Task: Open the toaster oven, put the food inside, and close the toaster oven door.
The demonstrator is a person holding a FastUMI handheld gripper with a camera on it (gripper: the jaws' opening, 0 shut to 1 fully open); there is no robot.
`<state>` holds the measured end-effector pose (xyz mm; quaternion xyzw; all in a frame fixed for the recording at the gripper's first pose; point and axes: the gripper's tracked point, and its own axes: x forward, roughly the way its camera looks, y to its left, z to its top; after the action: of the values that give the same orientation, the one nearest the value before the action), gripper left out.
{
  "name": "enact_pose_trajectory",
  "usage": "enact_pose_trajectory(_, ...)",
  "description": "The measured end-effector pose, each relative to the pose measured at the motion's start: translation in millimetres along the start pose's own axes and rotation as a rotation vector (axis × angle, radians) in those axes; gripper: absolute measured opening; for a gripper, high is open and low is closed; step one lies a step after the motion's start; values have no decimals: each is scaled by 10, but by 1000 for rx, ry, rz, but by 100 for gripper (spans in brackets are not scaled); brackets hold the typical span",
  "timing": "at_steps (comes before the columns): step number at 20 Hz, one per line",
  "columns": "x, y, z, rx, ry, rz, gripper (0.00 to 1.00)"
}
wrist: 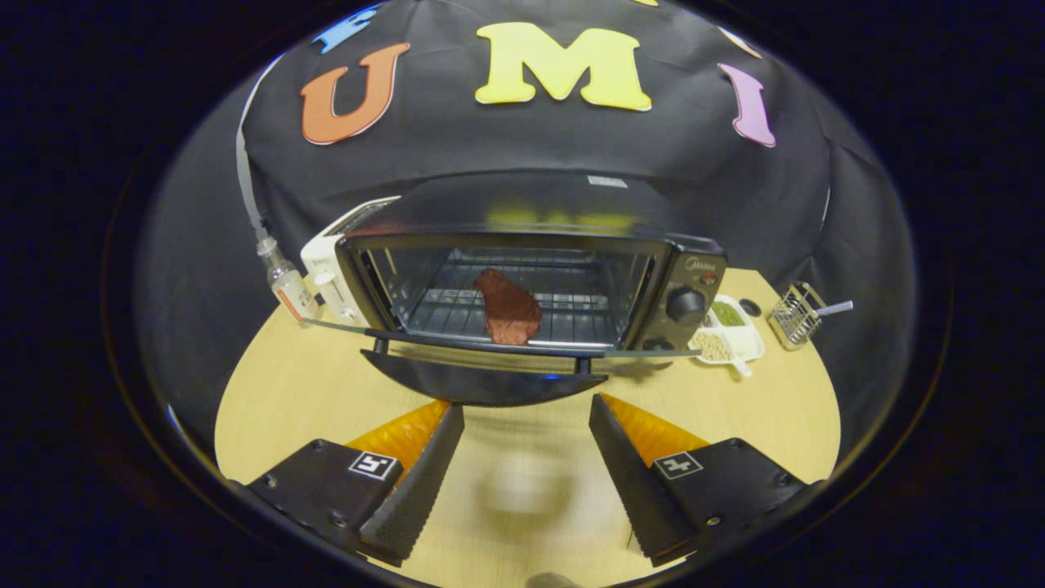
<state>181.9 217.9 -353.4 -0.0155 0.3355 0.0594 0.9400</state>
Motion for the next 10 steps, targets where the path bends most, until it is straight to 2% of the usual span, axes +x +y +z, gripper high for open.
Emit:
enact_pose_trajectory(5,-2,-21,242,-12,-35,-6,99)
enact_pose_trajectory(10,-71,-70,220,15,-34,-8,99)
